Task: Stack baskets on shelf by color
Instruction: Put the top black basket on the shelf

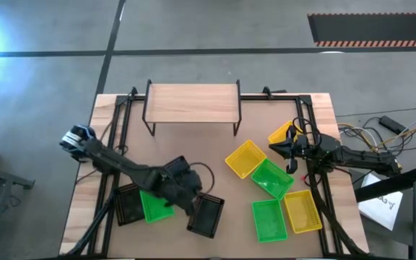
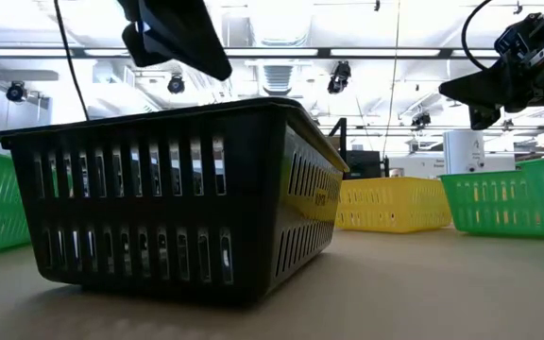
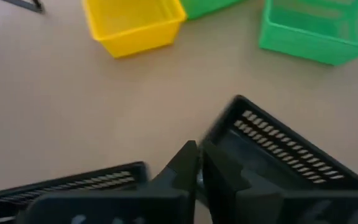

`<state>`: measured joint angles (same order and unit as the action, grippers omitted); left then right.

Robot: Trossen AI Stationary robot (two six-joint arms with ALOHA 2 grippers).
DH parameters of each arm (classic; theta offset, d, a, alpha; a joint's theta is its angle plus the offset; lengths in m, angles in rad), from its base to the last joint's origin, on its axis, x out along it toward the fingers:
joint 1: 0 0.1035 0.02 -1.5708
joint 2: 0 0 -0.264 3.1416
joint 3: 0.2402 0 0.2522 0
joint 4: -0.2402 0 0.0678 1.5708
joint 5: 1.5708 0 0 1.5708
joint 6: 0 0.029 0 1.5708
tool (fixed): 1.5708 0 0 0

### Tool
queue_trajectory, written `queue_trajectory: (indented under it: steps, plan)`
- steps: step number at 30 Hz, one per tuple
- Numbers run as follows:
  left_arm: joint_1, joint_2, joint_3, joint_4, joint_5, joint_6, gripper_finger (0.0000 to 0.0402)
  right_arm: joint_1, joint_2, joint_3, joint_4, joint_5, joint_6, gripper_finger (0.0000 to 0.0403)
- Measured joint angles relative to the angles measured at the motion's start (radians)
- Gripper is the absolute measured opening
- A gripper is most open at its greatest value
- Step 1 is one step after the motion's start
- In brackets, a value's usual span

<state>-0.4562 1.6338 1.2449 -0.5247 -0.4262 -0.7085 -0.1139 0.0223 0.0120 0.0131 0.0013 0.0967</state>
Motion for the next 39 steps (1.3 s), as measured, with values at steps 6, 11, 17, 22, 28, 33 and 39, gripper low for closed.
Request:
queue_trajectory:
  steps: [6,11,17,22,28,33,39]
  plan:
    - [-0.008,0.033,0.034,-0.051,0.094,-0.099,0.0101,0.0,0.0,0.0,0.0,0.0,0.0,0.0009]
    - [-0.008,0.032,0.023,-0.239,0.119,-0.283,0.016,0.0,0.0,0.0,0.0,0.0,-0.001,0.0009]
    - [-0.013,0.066,0.005,-0.193,0.118,-0.307,0.0171,0.0,0.0,0.0,0.0,0.0,-0.001,0.0009]
    - [-0.012,0.132,0.012,-0.201,0.1,-0.306,0.0171,0.0,0.0,0.0,0.0,0.0,-0.001,0.0009]
    - [0.005,0.192,0.017,-0.252,0.098,-0.276,0.0167,0.0,0.0,0.0,0.0,0.0,-0.001,0.0009]
    - [0.021,0.198,0.02,-0.319,0.096,-0.236,0.0125,0.0,0.0,0.0,0.0,0.0,-0.002,0.0009]
    - [0.042,0.197,0.015,-0.323,0.108,-0.008,0.0038,0.0,0.0,0.0,0.0,0.0,-0.002,0.0009]
